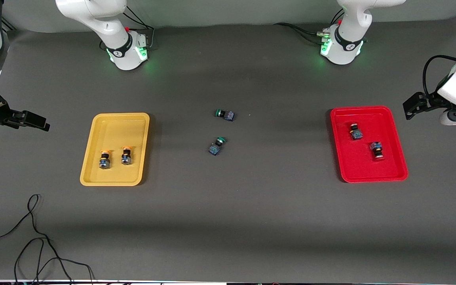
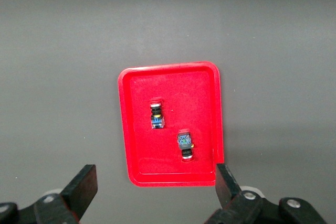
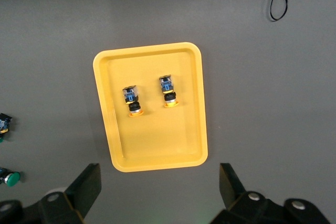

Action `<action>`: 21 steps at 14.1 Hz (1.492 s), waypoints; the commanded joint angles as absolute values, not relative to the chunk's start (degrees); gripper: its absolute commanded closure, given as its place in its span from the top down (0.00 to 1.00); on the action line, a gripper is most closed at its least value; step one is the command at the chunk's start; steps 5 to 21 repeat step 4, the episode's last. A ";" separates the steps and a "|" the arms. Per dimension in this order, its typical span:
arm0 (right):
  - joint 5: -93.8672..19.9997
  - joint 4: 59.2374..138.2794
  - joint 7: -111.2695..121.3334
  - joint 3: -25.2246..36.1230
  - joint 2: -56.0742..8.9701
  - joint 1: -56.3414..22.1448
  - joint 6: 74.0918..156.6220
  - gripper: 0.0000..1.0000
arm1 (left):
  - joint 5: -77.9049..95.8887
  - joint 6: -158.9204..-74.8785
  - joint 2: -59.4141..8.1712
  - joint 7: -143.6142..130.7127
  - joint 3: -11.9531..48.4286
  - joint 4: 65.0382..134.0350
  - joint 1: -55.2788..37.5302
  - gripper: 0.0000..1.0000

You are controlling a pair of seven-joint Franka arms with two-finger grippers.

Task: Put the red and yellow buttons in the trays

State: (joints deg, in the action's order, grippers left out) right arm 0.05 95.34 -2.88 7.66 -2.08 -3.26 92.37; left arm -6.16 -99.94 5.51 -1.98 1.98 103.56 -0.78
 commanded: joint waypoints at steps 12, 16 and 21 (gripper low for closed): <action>1.67 96.07 -3.69 6.94 0.00 -2.99 91.85 1.00 | -5.62 -99.50 5.45 -2.02 2.64 103.36 -0.44 1.00; 1.67 96.07 -3.69 6.94 0.00 -2.99 91.85 1.00 | -5.62 -99.50 5.45 -2.02 2.64 103.36 -0.44 1.00; 1.67 96.07 -3.69 6.94 0.00 -2.99 91.85 1.00 | -5.62 -99.50 5.45 -2.02 2.64 103.36 -0.44 1.00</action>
